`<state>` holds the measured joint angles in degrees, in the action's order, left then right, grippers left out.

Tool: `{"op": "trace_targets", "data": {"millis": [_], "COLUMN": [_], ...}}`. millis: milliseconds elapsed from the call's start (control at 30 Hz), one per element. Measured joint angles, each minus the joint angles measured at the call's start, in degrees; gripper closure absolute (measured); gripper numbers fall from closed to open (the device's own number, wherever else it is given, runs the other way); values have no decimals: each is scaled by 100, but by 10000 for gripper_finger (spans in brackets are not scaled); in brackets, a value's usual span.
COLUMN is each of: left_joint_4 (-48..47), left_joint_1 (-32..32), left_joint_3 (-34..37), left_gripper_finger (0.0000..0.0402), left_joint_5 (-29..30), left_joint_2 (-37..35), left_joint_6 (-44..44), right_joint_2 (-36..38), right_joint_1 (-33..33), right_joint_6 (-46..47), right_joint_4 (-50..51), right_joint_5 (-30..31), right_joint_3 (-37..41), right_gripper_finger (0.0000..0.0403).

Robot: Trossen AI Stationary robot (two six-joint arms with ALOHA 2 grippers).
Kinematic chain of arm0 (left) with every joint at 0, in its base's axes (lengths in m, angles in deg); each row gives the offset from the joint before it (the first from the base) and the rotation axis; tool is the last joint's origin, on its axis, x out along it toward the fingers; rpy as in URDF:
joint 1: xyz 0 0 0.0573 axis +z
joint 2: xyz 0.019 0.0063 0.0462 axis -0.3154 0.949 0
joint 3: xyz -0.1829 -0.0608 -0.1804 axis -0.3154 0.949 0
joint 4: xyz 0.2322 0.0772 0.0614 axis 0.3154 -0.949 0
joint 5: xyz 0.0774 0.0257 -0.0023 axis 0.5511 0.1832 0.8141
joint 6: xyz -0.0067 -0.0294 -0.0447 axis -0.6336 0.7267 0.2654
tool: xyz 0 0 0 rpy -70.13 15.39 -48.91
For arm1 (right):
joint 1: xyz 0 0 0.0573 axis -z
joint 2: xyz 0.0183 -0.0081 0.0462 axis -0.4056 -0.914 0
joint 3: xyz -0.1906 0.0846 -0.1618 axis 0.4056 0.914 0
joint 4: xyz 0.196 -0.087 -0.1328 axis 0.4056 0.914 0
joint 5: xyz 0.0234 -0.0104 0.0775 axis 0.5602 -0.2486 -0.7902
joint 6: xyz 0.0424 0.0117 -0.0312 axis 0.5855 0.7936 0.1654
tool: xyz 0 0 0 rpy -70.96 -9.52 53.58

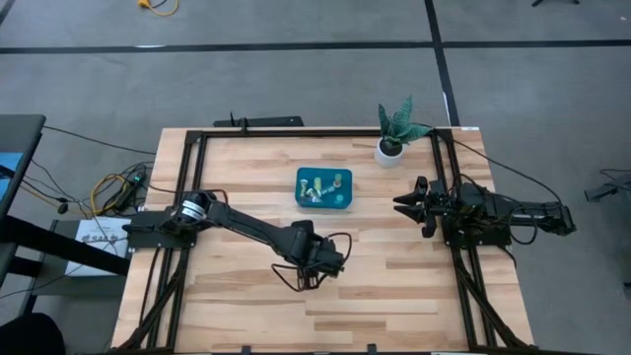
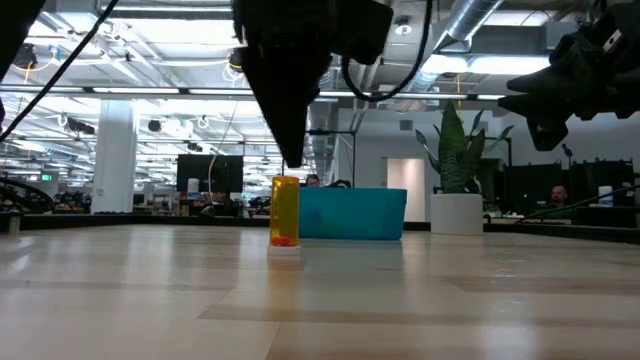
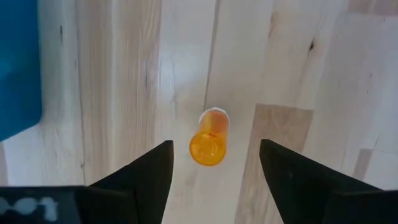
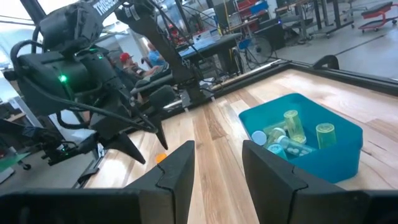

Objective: Pick and place pill bottles into a basket
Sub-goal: Put the orange medicine bottle into the blue bin

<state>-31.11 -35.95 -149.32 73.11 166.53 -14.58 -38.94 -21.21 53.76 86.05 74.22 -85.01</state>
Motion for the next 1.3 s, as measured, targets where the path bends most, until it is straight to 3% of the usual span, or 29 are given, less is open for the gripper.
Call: {"op": "trace_targets", "data": {"millis": [500, 1000, 1300], "left_joint_4": [346, 408, 130], "left_joint_1": [-4, 117, 435], "left_joint_3": [413, 275, -318], "left_gripper_finger": [177, 297, 316], "left_joint_5": [-269, -247, -40], "left_joint_2": [228, 219, 217], "left_joint_6": [168, 209, 209], "right_joint_2": [1, 2, 1], "right_joint_1": [-1, -2, -2], "right_joint_6": [0, 0, 0], "right_joint_4": [-2, 0, 1], "right_joint_5": [0, 0, 0], "right_joint_3": [0, 0, 0], "right_gripper_finger": [274, 274, 274]}}
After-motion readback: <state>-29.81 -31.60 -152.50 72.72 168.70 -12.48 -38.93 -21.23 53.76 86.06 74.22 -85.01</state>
